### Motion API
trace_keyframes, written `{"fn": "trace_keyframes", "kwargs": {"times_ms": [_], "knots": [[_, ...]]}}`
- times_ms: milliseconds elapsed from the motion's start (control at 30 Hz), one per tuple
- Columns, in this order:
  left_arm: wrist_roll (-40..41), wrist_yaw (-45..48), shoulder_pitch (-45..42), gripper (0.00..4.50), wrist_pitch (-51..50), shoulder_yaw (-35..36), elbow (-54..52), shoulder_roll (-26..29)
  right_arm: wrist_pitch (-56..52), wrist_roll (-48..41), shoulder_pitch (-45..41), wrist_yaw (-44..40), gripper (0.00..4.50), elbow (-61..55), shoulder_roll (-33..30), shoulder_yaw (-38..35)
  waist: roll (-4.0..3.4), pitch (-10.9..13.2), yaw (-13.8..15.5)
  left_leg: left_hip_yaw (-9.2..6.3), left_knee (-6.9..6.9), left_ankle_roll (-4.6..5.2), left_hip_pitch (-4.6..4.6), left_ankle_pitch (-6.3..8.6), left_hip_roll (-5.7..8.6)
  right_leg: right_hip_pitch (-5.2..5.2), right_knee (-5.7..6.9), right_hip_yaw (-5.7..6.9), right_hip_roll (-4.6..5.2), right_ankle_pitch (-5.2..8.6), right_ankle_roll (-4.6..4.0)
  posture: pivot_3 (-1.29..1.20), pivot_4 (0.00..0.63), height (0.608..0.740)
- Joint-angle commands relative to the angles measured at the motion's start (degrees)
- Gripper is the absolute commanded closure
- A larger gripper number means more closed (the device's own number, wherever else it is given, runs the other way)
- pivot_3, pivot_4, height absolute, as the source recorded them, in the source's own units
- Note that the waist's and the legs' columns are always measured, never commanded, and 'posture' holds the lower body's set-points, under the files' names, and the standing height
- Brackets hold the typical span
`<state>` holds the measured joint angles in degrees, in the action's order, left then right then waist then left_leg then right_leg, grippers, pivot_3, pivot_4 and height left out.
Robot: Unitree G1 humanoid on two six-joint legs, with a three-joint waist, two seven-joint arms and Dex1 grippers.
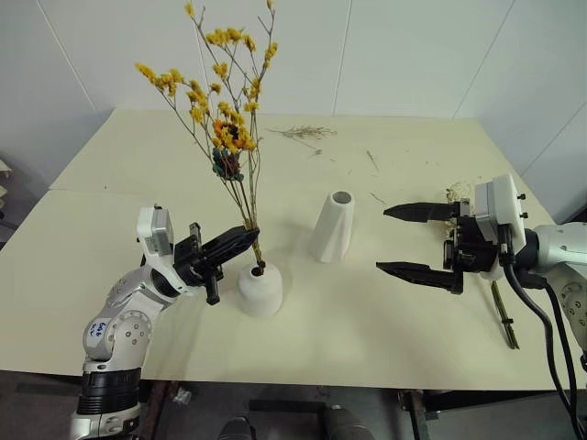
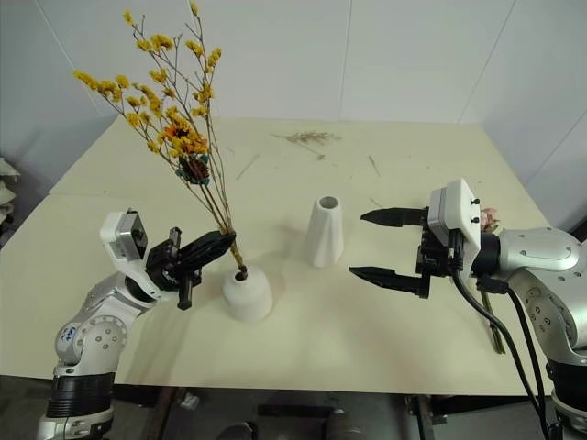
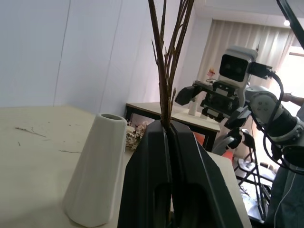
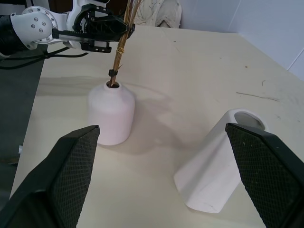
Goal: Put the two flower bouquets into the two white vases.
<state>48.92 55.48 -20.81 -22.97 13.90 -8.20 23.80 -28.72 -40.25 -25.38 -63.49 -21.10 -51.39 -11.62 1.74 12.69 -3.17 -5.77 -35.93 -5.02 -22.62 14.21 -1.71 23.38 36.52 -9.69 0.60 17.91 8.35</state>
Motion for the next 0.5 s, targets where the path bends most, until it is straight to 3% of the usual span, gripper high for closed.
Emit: {"fn": "trace_keyframes", "kwargs": {"times_ms": [33,500], "knots": [[0.14,1.23,-0.14,4.47,0.49,0.57,-0.79,1.26,1.11,-0.17,0.49,-0.03,0.0,-1.07,-0.89,-2.33,0.0,0.0,-0.01,0.0,0.0,0.0,0.0,0.0,0.0,0.0,-0.01,0.0,0.0,0.0,0.0,0.0,0.15,0.74],[0.5,1.95,-0.43,4.47,-0.01,0.37,-0.81,1.66,2.02,0.0,1.8,0.78,0.0,-1.34,-0.5,-2.55,0.0,0.0,0.01,0.0,0.03,0.0,-0.02,0.0,0.0,0.01,-0.04,0.0,0.0,0.0,-0.01,0.0,0.15,0.74]]}}
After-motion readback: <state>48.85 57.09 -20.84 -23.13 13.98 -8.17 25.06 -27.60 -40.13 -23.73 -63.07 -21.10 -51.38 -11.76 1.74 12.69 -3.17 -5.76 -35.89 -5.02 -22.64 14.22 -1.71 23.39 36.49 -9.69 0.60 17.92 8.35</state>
